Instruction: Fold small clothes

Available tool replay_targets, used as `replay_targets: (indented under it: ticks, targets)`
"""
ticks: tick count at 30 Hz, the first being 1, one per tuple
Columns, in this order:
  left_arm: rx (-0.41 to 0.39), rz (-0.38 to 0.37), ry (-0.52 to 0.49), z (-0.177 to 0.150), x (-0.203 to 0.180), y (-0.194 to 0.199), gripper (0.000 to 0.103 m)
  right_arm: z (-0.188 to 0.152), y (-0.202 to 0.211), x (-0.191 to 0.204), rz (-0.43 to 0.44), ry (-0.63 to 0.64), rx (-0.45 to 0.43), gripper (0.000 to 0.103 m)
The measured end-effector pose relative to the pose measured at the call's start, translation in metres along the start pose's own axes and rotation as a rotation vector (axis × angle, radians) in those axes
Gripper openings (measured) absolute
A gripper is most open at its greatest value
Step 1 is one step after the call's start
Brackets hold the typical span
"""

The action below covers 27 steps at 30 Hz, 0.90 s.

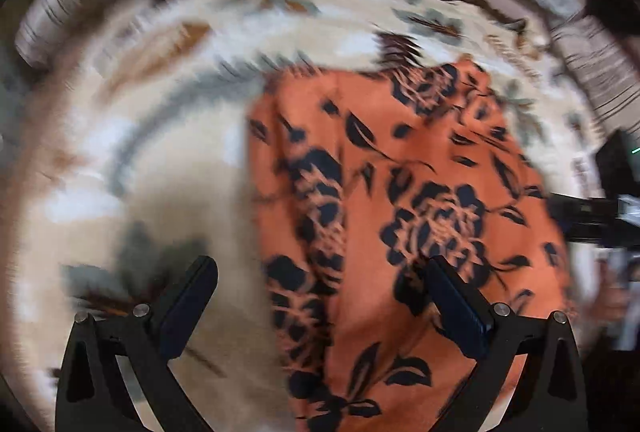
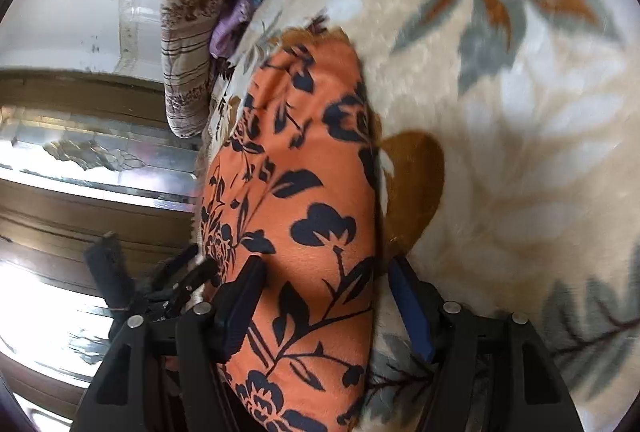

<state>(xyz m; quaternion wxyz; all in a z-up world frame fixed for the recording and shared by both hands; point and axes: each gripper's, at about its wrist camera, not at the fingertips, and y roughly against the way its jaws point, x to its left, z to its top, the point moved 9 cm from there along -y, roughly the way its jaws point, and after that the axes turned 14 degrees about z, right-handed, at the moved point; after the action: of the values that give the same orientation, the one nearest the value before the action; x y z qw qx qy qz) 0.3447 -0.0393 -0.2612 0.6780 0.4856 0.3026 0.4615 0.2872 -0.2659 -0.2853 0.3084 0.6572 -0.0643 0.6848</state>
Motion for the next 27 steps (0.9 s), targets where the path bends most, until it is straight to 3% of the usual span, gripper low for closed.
replay_targets:
  ticks: [3, 5, 8, 11, 13, 15, 17, 20, 27]
  targets:
    - [0.099, -0.205, 0.088, -0.011, -0.006, -0.018, 0.103, 0.001, -0.006, 0.003, 0.044, 0.004, 0.007, 0.069]
    - [0.064, -0.224, 0.109, -0.010, -0.006, -0.017, 0.103, 0.001, -0.010, 0.003, 0.046, 0.020, 0.005, 0.069]
    - [0.049, -0.310, 0.075, -0.012, -0.024, -0.009, 0.103, -0.001, -0.016, 0.007, 0.041, 0.059, 0.005, 0.071]
    - [0.052, -0.263, 0.054, -0.013, -0.035, -0.011, 0.103, -0.003, -0.020, 0.010, 0.020, 0.091, 0.002, 0.070]
    - [0.052, -0.261, 0.063, -0.011, -0.037, -0.010, 0.101, -0.005, -0.023, 0.012, -0.015, 0.128, 0.003, 0.062]
    - [0.053, -0.246, 0.087, -0.009, -0.039, -0.008, 0.089, -0.007, -0.023, 0.014, -0.031, 0.146, -0.001, 0.056]
    - [0.050, -0.202, 0.096, -0.006, -0.039, -0.005, 0.070, -0.007, -0.023, 0.018, -0.043, 0.169, -0.007, 0.052]
    - [0.031, -0.171, 0.097, -0.003, -0.037, 0.000, 0.052, -0.010, -0.023, 0.028, -0.081, 0.241, -0.018, 0.049]
    - [-0.015, -0.051, 0.036, 0.000, -0.055, 0.024, 0.041, -0.012, -0.012, 0.043, -0.092, 0.323, -0.034, 0.046]
